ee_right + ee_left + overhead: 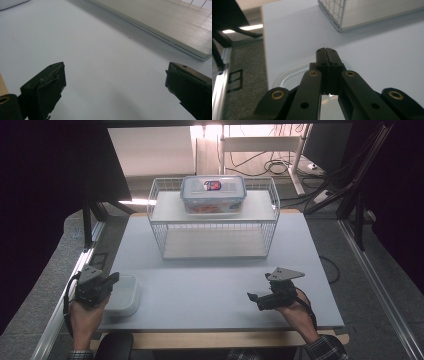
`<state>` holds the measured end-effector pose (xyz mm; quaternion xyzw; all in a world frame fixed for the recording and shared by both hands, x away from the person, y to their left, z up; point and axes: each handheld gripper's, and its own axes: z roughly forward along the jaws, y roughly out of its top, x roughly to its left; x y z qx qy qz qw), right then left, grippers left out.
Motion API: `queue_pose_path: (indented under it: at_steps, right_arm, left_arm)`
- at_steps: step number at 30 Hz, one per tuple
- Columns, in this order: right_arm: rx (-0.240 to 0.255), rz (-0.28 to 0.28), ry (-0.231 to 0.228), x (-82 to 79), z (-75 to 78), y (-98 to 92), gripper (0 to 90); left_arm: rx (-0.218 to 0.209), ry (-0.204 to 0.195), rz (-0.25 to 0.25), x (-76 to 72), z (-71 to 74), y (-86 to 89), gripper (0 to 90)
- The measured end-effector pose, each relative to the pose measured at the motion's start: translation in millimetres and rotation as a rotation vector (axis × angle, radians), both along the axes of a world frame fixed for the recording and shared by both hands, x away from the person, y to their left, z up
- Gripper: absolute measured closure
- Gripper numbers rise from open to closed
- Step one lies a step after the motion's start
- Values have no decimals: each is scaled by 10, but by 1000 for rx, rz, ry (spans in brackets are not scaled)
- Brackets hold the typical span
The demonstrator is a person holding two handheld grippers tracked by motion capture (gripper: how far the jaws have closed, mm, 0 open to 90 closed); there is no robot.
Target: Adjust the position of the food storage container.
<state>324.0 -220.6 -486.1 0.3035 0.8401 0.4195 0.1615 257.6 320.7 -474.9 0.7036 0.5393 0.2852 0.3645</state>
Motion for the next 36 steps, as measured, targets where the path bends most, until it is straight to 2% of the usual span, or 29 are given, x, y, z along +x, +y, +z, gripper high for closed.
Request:
queue_pose_path:
  at_steps: [3, 4, 10, 13, 14, 16, 17, 19, 20, 23, 25, 28, 30, 31, 33, 34, 36]
  right_arm:
    - [-3, 5, -4, -3, 2, 7, 35]
    - [-3, 5, -4, -3, 2, 7, 35]
    - [-9, 6, -4, -2, 1, 14, 35]
    - [-13, 8, -3, -4, -3, 22, 35]
    - [-20, 9, -2, -8, -5, 30, 35]
    - [-21, 11, -1, -10, -5, 32, 35]
    - [-22, 9, -1, -8, -9, 37, 35]
    - [-22, 10, -1, -8, -10, 37, 35]
    - [-22, 10, -1, -7, -10, 37, 35]
    - [-22, 11, -1, -6, -11, 39, 35]
    - [-27, 12, -1, -6, -14, 41, 35]
    - [-28, 11, -1, -5, -15, 44, 35]
    - [-31, 11, 2, -3, -19, 48, 35]
    - [-31, 11, 2, -3, -19, 48, 35]
    - [-33, 12, 4, -2, -27, 56, 35]
    - [-33, 12, 4, -2, -27, 56, 35]
    - [-35, 13, 3, -1, -31, 62, 35]
  left_arm:
    - [4, 3, 64, -75, -27, 142, 900]
    - [4, 3, 64, -75, -27, 142, 900]
    - [17, 67, 159, -200, -175, 319, 900]
    - [16, 110, 188, -222, -247, 378, 900]
    - [1, 132, 191, -221, -277, 395, 900]
    - [-5, 144, 188, -216, -293, 391, 900]
    - [12, 156, 197, -205, -307, 372, 900]
    - [17, 162, 196, -194, -313, 357, 900]
    - [0, 162, 189, -186, -314, 352, 900]
    - [-7, 164, 167, -162, -316, 297, 900]
    - [-18, 168, 131, -116, -317, 187, 900]
    - [-19, 169, 109, -75, -318, 94, 900]
    - [-26, 168, 71, -10, -312, -50, 900]
    - [-26, 168, 71, -10, -312, -50, 900]
    - [-29, 168, 33, 64, -306, -194, 900]
    - [-29, 168, 33, 64, -306, -194, 900]
    - [-37, 163, 10, 124, -306, -309, 900]
